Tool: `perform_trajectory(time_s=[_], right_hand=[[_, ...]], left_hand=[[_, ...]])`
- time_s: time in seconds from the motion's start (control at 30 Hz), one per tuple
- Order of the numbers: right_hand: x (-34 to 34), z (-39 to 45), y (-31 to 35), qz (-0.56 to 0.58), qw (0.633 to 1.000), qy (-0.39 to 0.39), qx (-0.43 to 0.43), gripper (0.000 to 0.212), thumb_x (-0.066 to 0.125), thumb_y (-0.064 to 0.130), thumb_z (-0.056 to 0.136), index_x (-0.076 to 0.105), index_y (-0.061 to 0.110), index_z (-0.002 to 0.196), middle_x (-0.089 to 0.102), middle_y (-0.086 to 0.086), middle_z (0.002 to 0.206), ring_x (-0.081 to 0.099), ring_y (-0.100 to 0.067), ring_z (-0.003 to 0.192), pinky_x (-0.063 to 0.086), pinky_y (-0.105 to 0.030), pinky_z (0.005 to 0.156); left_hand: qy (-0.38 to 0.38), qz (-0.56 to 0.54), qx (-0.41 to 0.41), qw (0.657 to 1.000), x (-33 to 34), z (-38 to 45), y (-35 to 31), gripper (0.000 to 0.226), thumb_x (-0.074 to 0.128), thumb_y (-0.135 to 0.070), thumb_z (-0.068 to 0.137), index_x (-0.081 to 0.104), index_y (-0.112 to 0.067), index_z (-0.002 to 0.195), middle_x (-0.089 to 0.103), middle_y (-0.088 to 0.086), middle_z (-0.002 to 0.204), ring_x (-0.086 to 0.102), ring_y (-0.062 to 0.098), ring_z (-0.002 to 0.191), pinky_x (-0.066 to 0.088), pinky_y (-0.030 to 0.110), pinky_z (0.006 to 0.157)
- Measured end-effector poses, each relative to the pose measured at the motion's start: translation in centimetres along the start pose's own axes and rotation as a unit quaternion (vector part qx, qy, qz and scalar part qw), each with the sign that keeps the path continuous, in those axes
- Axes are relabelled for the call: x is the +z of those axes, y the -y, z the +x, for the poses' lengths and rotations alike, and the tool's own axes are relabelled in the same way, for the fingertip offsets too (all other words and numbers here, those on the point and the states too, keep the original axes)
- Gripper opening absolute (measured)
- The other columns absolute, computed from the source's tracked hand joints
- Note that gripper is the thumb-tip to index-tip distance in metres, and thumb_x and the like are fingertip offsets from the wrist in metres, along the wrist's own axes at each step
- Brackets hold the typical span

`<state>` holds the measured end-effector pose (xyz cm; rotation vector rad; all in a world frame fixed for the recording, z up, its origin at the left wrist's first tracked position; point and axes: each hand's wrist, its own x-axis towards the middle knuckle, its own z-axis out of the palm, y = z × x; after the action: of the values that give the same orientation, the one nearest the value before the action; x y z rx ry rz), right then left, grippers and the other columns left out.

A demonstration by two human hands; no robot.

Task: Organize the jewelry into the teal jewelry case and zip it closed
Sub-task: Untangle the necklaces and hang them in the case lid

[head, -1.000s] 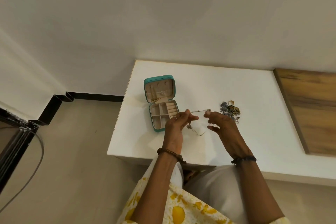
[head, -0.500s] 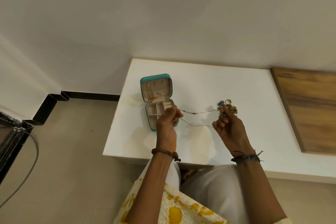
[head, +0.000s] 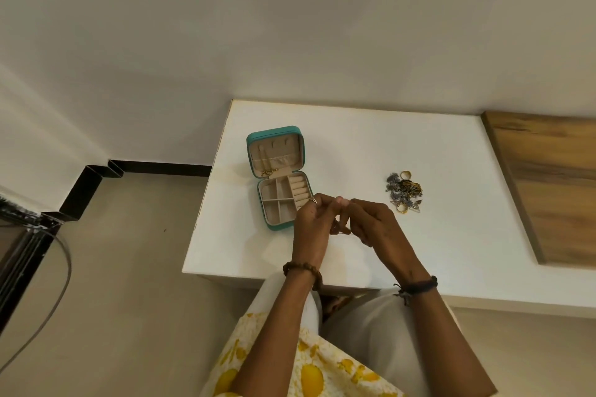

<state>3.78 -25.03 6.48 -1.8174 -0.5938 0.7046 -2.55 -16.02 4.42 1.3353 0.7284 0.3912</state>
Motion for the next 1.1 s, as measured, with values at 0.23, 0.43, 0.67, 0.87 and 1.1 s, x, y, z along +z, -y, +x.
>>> perform_trajectory(time_s=[0.23, 0.43, 0.67, 0.87, 1.1], right_hand=[[-0.6, 0.7, -0.8, 0.082, 0.994, 0.001, 0.075, 0.03, 0.06, 0.031, 0.087, 0.06, 0.011, 0.065, 0.048, 0.004, 0.054, 0.041, -0.012, 0.051, 0.037, -0.024, 0.055], [-0.9, 0.9, -1.3, 0.178, 0.977, 0.03, 0.113, 0.022, 0.059, 0.029, 0.088, 0.062, 0.009, 0.079, 0.059, 0.001, 0.073, 0.049, -0.008, 0.062, 0.042, -0.021, 0.06], [-1.1, 1.4, -1.0, 0.325, 0.938, 0.007, 0.121, 0.018, 0.066, 0.021, 0.074, 0.055, 0.021, 0.06, 0.052, 0.008, 0.061, 0.051, -0.005, 0.061, 0.05, -0.018, 0.063], [-1.1, 1.4, -0.5, 0.468, 0.876, -0.014, 0.116, 0.021, 0.053, -0.006, 0.083, 0.057, 0.014, 0.077, 0.056, 0.003, 0.057, 0.049, -0.006, 0.047, 0.056, -0.021, 0.064], [-0.6, 1.7, -0.9, 0.27, 0.958, -0.081, 0.047, 0.035, 0.041, -0.019, 0.084, 0.057, 0.012, 0.083, 0.059, 0.0, 0.072, 0.059, -0.005, 0.061, 0.054, -0.02, 0.061]], left_hand=[[0.028, -0.012, -0.055, 0.998, 0.1, 0.1, -0.2, 0.016, 0.052, -0.016, 0.091, 0.055, -0.019, 0.075, 0.053, -0.006, 0.041, 0.038, 0.003, 0.032, 0.03, 0.013, 0.039], [0.061, -0.099, -0.081, 0.99, 0.1, 0.1, -0.6, 0.017, 0.047, -0.015, 0.093, 0.063, -0.013, 0.086, 0.052, -0.006, 0.042, 0.035, 0.003, 0.029, 0.026, 0.014, 0.036], [0.091, -0.23, -0.15, 0.957, -0.1, 0.3, -0.6, 0.014, 0.05, -0.017, 0.09, 0.064, -0.015, 0.091, 0.034, -0.008, 0.039, 0.029, 0.003, 0.033, 0.029, 0.015, 0.04], [0.007, -0.179, -0.137, 0.974, -0.3, 0.6, -0.4, 0.032, 0.046, 0.008, 0.084, 0.066, -0.018, 0.082, 0.051, -0.009, 0.043, 0.046, 0.006, 0.044, 0.046, 0.022, 0.056], [-0.107, -0.052, -0.01, 0.993, -0.2, 0.6, 0.3, 0.024, 0.047, -0.005, 0.091, 0.062, -0.02, 0.081, 0.06, -0.009, 0.052, 0.065, 0.008, 0.05, 0.055, 0.022, 0.059]])
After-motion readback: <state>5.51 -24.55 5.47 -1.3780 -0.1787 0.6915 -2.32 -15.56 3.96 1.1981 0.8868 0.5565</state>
